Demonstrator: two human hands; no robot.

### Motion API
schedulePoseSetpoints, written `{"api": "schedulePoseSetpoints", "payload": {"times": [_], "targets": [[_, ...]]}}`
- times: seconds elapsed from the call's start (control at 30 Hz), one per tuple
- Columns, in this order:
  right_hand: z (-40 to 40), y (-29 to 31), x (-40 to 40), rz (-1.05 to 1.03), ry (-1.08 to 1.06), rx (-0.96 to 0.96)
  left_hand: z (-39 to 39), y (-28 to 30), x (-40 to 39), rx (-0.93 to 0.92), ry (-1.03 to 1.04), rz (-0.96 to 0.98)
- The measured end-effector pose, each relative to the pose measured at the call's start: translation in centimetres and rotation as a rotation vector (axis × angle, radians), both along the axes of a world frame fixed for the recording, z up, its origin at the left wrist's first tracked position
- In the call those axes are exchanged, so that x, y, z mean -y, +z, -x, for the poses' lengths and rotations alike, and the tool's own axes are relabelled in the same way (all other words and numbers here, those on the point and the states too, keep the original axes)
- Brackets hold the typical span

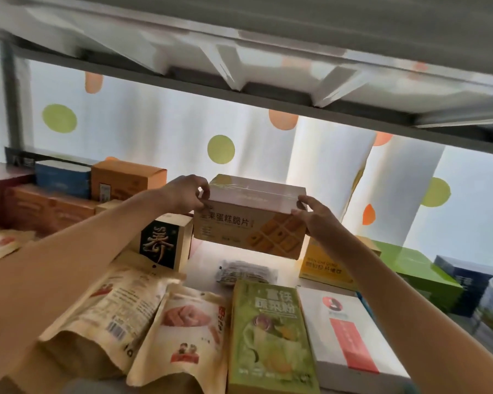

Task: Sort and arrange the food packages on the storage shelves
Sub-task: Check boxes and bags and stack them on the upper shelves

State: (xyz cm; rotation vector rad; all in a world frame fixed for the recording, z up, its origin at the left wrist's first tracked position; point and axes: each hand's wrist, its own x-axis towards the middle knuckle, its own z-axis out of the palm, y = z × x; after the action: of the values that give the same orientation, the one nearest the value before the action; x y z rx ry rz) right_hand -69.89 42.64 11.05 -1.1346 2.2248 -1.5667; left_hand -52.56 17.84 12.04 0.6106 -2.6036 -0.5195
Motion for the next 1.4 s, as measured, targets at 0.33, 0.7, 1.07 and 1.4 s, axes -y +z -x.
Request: {"api": "schedulePoseSetpoints", "payload": {"times": [0.33, 0.7, 1.07, 1.4], "targets": [[0.4, -2.6, 0.4, -0.087, -0.012, -0.032, 0.8, -2.9, 0.2, 0.104, 0.051, 0.058], [1.8, -4.2, 1.3, -0.231, -0.005, -0.010, 1.6, -4.5, -0.9, 0.182, 0.063, 0.288], [1.1, -4.1, 1.1, -0.328, -0.009, -0.249, 2.4, -3.1, -2.1, 0.364, 0.108, 0.342], [6.2, -1.9, -3.3, -0.404, -0.154, -0.554, 4.7, -2.9, -11.9, 0.245, -0.149, 0.518]]}}
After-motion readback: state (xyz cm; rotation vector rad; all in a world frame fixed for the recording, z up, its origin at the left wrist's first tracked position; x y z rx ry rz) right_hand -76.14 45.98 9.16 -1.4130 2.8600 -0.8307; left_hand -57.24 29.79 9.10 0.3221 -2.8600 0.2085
